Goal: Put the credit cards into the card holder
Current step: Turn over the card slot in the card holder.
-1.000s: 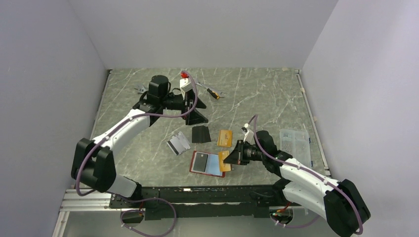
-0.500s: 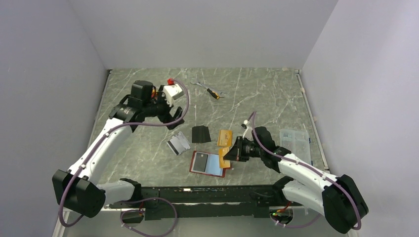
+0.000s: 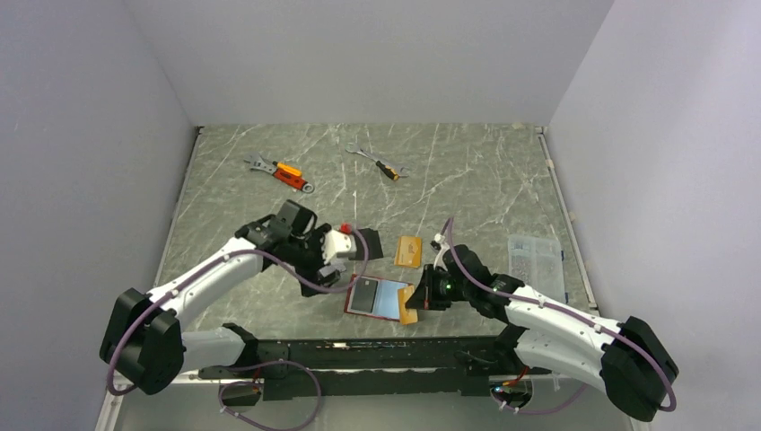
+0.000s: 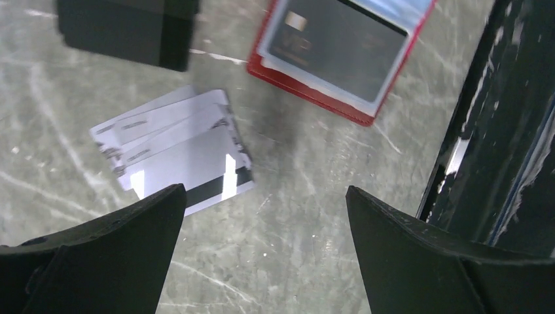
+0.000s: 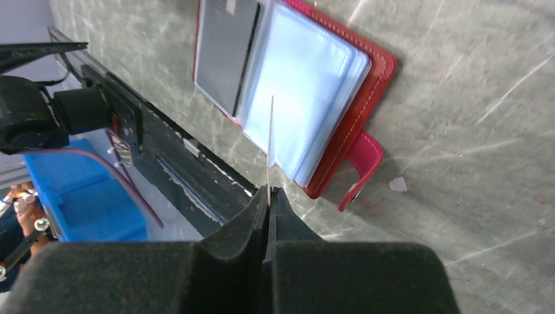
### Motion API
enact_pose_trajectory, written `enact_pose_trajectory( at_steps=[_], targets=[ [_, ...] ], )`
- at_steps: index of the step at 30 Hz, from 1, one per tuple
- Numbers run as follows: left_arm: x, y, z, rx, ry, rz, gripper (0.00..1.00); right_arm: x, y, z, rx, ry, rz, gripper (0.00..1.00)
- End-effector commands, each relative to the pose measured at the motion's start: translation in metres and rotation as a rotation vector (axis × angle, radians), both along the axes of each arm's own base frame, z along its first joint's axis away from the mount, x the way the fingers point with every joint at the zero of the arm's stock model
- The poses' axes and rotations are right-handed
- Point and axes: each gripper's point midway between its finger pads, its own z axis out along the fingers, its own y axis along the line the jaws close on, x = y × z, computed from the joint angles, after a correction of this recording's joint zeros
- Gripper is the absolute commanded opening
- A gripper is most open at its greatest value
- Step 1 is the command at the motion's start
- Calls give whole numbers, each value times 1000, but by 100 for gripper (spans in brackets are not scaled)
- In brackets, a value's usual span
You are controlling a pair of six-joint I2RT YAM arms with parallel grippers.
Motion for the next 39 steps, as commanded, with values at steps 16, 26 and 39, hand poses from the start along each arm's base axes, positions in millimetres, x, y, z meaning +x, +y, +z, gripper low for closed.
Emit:
enact_pose_trajectory(
  at_steps=[16,26,39],
  targets=[
    [-13,-38,-60,226,-324,-349,89,-11,-7,-15,-9,38,-81,0],
    [-12,-48,-69,266,-348,-394,69,-11,-4,-21,-21,65,-74,0],
    [-20,-52,-73,281,-367,-414,58,-15,-6,-28,-16,90,-83,0]
  ],
)
